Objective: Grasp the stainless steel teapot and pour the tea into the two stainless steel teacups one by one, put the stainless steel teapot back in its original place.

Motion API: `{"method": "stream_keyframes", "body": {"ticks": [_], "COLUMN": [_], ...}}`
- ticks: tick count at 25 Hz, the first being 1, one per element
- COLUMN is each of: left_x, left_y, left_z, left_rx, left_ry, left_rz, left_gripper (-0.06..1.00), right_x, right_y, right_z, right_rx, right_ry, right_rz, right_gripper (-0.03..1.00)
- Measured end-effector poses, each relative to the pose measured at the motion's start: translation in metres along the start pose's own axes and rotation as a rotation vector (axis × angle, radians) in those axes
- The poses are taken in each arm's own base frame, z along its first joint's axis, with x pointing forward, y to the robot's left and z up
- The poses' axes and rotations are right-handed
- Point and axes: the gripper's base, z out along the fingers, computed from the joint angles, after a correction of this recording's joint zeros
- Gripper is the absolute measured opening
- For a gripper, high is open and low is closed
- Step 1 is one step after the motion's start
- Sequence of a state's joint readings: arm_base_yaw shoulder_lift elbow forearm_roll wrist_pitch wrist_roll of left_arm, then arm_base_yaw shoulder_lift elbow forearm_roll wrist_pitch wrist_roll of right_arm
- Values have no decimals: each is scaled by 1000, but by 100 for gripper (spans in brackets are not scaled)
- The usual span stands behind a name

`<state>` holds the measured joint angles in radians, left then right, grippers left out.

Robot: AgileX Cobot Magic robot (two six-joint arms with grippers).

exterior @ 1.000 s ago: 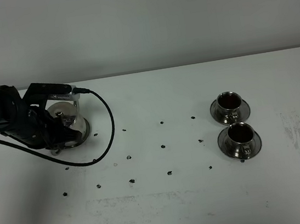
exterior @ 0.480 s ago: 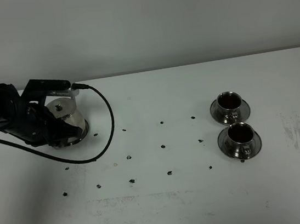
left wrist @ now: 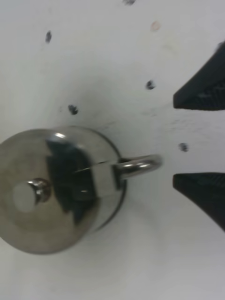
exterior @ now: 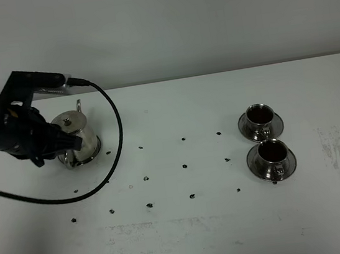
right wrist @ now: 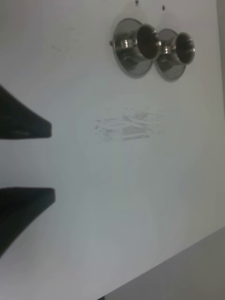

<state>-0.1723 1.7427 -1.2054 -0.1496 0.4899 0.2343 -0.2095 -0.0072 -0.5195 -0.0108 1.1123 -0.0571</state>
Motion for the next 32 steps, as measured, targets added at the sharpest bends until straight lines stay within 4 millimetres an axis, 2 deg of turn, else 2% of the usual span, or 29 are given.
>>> {"method": "stream_keyframes", "body": {"ticks": [4, 10, 15, 18, 20, 24, 26, 28, 32], "left_x": [20, 61, 80, 93, 102, 135, 158, 190, 243], "left_y": [-6, -19, -26, -30, -30, -26, -25, -25, -28], "left_z": [-50, -140, -200, -228, -238, -254, -259, -261, -254], "left_rx": [-8, -29, -50, -64, -92, -185, -211, -230, -268], "left_ry": [-73, -267, -461, -548, -554, -460, -411, -366, -311], "left_rz": [6, 27, 44, 57, 83, 95, 39, -36, -132], "left_gripper": [34, 34, 34, 34, 34, 34, 34, 34, 34], "right_x": [0, 0, 0, 0, 0, 0, 0, 0, 0], "right_y": [0, 0, 0, 0, 0, 0, 0, 0, 0], "right_z": [0, 0, 0, 0, 0, 0, 0, 0, 0], "right_rx": [0, 0, 0, 0, 0, 0, 0, 0, 0], "right_ry": [0, 0, 0, 0, 0, 0, 0, 0, 0], "right_rz": [0, 0, 0, 0, 0, 0, 0, 0, 0], "right_gripper": [24, 24, 24, 24, 24, 24, 24, 24, 24]}}
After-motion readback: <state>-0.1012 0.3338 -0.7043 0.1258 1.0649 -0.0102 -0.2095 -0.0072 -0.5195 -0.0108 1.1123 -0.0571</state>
